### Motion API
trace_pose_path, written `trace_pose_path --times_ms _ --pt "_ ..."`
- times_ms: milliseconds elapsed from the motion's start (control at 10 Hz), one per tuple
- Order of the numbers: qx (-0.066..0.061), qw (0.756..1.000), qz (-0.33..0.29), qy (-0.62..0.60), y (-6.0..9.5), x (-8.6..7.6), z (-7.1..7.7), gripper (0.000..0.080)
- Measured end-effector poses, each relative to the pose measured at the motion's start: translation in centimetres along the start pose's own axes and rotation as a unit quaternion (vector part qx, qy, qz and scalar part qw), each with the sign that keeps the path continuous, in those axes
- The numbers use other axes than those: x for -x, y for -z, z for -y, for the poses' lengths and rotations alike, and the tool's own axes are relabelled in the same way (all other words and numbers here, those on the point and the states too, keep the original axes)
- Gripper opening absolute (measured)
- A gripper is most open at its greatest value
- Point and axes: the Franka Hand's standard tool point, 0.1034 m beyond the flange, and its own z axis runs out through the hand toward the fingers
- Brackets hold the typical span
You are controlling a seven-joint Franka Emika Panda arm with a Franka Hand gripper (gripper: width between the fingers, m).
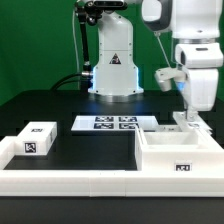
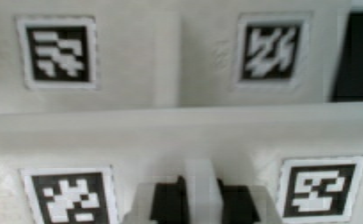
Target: Assemble cabinet
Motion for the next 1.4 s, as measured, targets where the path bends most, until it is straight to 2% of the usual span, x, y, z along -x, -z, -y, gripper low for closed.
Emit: trace_pose_path --times_ms 200,700,900,1000,1200,1400 --pt "0.0 1.0 0.008 -0.007 0.8 1.6 0.0 0.0062" --pt "0.0 1.0 0.009 -0.017 0.9 1.6 -0.2 0.0062" --pt "-0.002 1.0 0.016 -0.014 1.8 2.5 -1.6 0.0062" --pt "0.0 1.0 0.017 -0.018 2.2 2.7 -2.4 0.0062" --pt "0.004 1.0 0.014 -0.021 2.2 2.7 -3.4 0.0062" --pt "-0.002 1.0 0.015 -0.022 2.0 2.6 -3.6 0.0062"
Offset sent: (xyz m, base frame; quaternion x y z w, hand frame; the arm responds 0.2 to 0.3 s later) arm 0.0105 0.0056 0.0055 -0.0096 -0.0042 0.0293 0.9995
